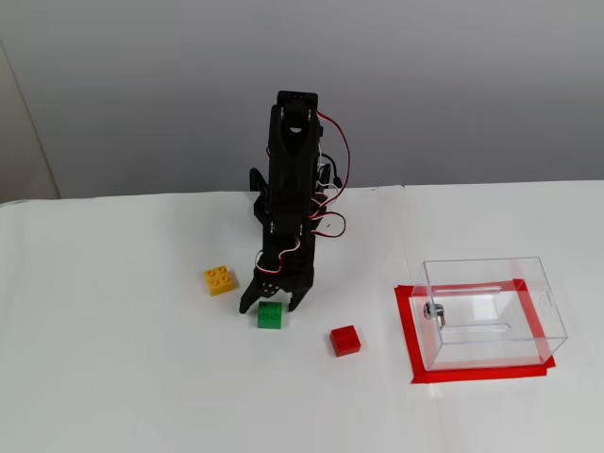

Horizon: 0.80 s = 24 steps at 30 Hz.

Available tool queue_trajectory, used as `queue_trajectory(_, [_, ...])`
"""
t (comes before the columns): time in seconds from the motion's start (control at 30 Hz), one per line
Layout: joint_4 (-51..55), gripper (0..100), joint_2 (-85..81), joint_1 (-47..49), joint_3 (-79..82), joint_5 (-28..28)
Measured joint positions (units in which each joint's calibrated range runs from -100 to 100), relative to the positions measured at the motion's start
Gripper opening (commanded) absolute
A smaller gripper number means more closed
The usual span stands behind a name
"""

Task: Pick the green lego brick and place it into the transparent box

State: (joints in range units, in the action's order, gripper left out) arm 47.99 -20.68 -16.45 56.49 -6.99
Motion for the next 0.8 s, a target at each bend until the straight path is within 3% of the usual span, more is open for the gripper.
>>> queue_trajectory(0.57, [-4.8,34,1.9,-1.1,-0.1,0.0])
queue_trajectory(0.8, [-4.8,12,1.9,-1.1,-0.1,0.0])
